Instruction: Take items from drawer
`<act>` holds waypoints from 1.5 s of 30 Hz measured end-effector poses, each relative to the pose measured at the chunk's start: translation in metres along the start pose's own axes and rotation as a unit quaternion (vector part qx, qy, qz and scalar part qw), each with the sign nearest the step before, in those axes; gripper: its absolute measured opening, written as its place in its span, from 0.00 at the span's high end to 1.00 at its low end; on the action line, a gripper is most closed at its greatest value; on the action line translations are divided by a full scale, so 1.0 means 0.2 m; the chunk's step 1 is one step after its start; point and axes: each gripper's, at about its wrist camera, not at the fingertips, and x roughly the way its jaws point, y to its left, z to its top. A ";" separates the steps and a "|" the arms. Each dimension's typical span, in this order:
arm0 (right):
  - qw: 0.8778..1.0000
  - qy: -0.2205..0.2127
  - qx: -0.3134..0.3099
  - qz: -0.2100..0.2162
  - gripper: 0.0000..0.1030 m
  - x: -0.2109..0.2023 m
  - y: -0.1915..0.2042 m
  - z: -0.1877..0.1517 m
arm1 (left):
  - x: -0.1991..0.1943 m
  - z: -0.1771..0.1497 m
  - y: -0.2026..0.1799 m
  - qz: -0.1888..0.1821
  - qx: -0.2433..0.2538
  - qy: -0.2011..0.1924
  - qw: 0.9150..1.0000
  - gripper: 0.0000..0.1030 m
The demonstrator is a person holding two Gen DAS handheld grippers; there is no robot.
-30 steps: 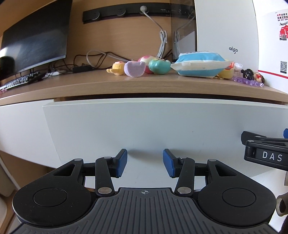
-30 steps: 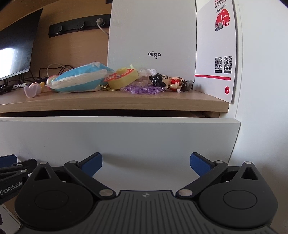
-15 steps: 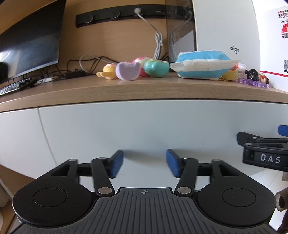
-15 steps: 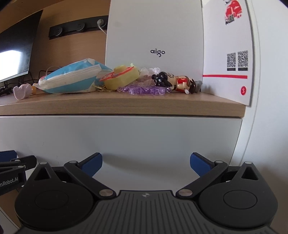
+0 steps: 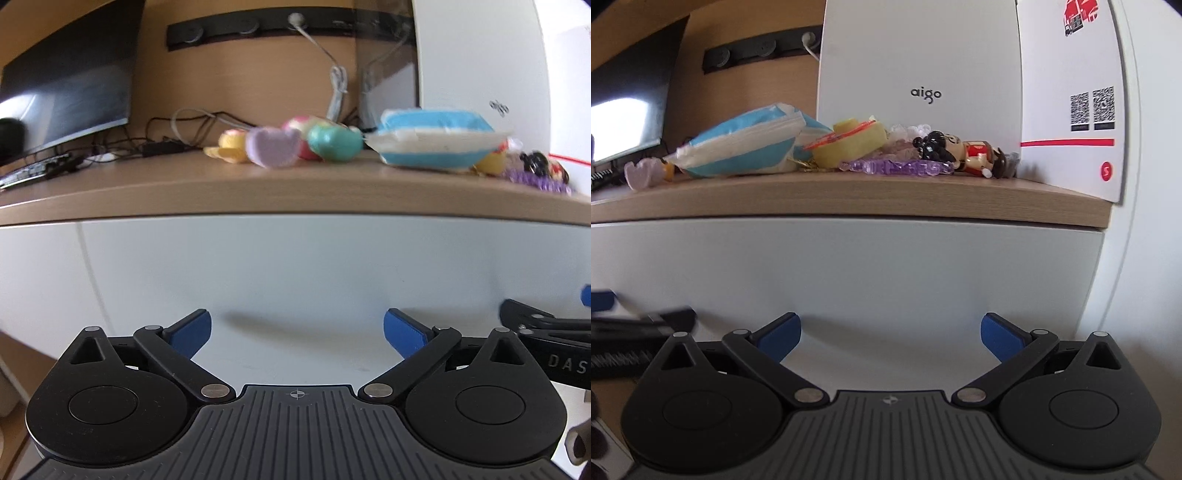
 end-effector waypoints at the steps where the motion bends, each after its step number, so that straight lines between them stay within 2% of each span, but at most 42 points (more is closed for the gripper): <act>1: 1.000 0.000 0.005 0.000 0.00 -0.02 -0.01 0.01 | -0.02 0.00 0.01 0.001 -0.007 0.003 1.000 0.01; 8: 1.000 0.009 0.001 -0.001 0.00 -0.30 -0.01 0.02 | -0.36 -0.06 0.15 -0.005 -0.041 0.035 0.999 0.01; 11: 0.999 0.027 0.027 -0.010 0.00 -0.48 -0.04 0.00 | -0.53 -0.09 0.20 -0.007 -0.047 0.040 0.998 0.01; 15: 0.997 0.049 0.050 -0.030 0.00 -0.79 -0.06 -0.10 | -0.75 -0.18 0.22 -0.020 -0.030 0.036 0.999 0.01; 18: 0.996 0.072 0.040 -0.038 0.00 -1.00 -0.05 -0.20 | -0.89 -0.26 0.23 -0.038 -0.026 0.056 0.997 0.01; 21: 0.994 0.096 0.036 -0.044 0.00 -1.14 -0.05 -0.27 | -1.00 -0.35 0.22 -0.051 -0.033 0.079 0.995 0.01; 24: 0.993 0.106 0.038 -0.044 0.00 -1.23 -0.07 -0.30 | -1.11 -0.42 0.19 -0.051 -0.029 0.081 0.995 0.01; 30: 0.995 0.087 0.036 -0.015 0.00 -1.38 -0.09 -0.40 | -1.30 -0.49 0.11 -0.053 -0.014 0.063 0.996 0.01; 33: 0.997 0.067 0.029 -0.027 0.00 -1.46 -0.12 -0.44 | -1.39 -0.51 0.07 -0.043 0.006 0.049 0.998 0.01; 38: 0.995 0.074 0.055 -0.031 0.00 -1.51 -0.17 -0.46 | -1.42 -0.51 0.04 -0.018 0.017 0.051 0.998 0.01; 45: 0.998 0.056 0.026 -0.017 0.00 -1.58 -0.15 -0.43 | -1.47 -0.49 0.04 -0.003 0.006 0.040 0.999 0.01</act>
